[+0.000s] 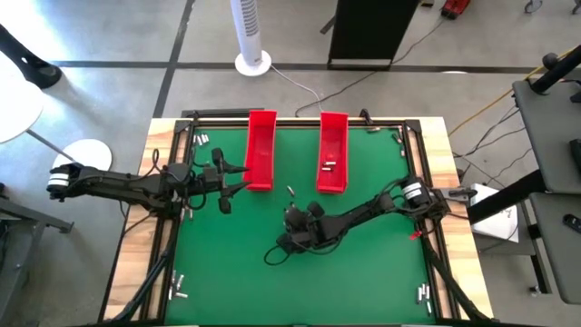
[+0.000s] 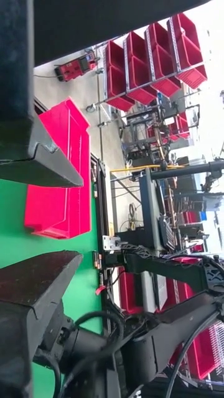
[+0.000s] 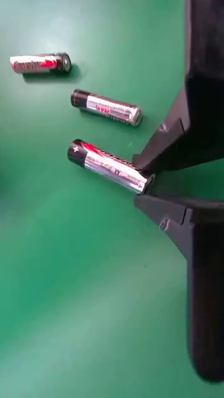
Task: Sort batteries
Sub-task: Put the silver battery into the right red bin
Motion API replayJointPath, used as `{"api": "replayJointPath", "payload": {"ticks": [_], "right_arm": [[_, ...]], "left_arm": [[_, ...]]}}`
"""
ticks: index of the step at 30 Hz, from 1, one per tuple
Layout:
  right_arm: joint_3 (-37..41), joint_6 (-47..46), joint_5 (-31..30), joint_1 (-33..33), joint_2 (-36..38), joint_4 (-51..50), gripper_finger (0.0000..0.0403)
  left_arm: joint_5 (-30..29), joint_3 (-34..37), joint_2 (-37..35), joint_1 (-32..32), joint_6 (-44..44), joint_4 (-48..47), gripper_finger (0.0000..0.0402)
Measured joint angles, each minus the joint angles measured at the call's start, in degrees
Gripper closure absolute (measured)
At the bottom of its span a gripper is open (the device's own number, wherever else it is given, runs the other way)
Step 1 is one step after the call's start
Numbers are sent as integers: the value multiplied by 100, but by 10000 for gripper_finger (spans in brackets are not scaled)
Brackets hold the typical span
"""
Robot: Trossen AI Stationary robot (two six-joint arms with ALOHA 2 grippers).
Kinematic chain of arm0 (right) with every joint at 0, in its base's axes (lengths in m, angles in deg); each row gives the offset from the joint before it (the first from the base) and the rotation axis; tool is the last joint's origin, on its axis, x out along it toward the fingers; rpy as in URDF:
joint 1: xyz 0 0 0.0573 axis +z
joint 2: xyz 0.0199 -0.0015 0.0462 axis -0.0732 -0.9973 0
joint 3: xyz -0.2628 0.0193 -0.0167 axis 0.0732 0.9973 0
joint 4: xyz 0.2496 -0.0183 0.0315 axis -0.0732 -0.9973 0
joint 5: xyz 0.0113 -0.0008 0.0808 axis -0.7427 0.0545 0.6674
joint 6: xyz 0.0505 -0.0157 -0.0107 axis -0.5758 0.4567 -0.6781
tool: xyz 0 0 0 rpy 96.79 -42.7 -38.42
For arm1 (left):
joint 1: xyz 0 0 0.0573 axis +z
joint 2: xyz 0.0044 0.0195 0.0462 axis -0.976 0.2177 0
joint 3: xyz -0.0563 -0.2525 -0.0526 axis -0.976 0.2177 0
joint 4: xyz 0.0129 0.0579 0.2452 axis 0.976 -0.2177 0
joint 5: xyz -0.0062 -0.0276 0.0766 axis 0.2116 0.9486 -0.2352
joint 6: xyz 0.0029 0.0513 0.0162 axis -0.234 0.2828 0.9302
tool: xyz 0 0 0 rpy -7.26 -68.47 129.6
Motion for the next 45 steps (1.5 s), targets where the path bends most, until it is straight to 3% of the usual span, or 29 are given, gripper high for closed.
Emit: {"api": "replayJointPath", "payload": {"ticks": [5, 11, 23, 28, 45], "right_arm": [[2, 218, 310, -22, 77, 3, 375], [16, 52, 587, -184, 235, -35, 376], [21, -671, 694, -327, 275, -28, 270], [28, -761, 662, -352, 275, 123, 249], [28, -1042, 341, -674, 273, 278, 298]], "left_arm": [[0, 0, 0, 0, -2, 28, 244], [0, 0, 0, 1, -24, 31, 244], [0, 0, 0, 0, -22, 31, 244], [0, 0, 0, 0, -24, 31, 244], [0, 0, 0, 2, -26, 31, 244]]}}
